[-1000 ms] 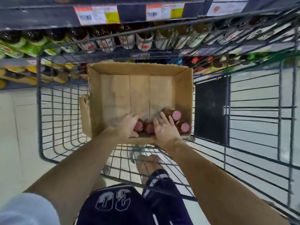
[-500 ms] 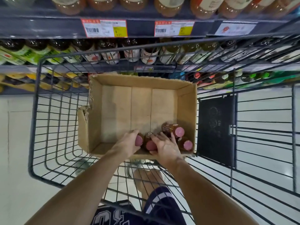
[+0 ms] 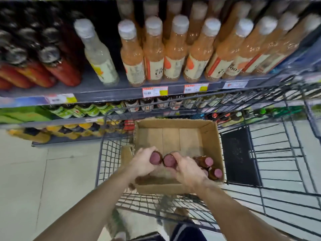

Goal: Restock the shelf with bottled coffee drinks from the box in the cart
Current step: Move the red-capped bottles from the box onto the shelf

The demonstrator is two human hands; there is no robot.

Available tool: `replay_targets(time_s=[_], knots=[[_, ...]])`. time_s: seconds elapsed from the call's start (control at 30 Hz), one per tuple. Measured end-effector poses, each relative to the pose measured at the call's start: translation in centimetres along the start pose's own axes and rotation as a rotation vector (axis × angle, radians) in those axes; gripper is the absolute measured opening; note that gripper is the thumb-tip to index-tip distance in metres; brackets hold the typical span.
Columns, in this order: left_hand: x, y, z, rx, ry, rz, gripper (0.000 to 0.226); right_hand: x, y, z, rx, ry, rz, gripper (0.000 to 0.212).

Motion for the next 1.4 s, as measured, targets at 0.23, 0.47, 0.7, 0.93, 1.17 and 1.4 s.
replay_targets(time_s=[0.23, 0.47, 0.7, 0.93, 1.17, 1.4], knots=[[-7.9, -1.2, -11.4, -0.058, 0.177, 0.154, 0.053, -0.6, -11.5, -5.1, 0.058, 0.289, -0.059, 0.031], [-16.2, -5.0, -22.1, -0.208, 0.29, 0.282, 0.043, -2.5, -25.6, -10.1, 0.086, 0.579, -0.253, 0.034], [-23.9, -7.7, -31.3, -0.238, 0.453, 0.408, 0.042, -4.0, -36.8, -12.8, 0.333, 0.751, -0.293, 0.035], [-28.9, -7.6, -39.1, -0.279, 0.615, 0.52, 0.053, -3.8, -43.8, -17.1, 0.443, 0.832, -0.37, 0.035], [-31.5, -4.0, -46.0, -0.287, 0.736, 0.634, 0.038, -3.0, -47.9, -22.7, 0.414, 0.871, -0.448, 0.03], [-30.2, -1.8, -52.3, -0.309, 0.795, 0.644, 0.035, 1.4, -50.0, -27.1, 0.396, 0.84, -0.518, 0.035]])
Point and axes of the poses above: each hand's wrist, its own x-axis towards the middle knuckle, its own z-axis out of the palm, y = z × x, the point moved 5 cm from there along x, towards the middle knuckle, and after that the axes turned 5 degrees about -z, right-handed, at the moved point
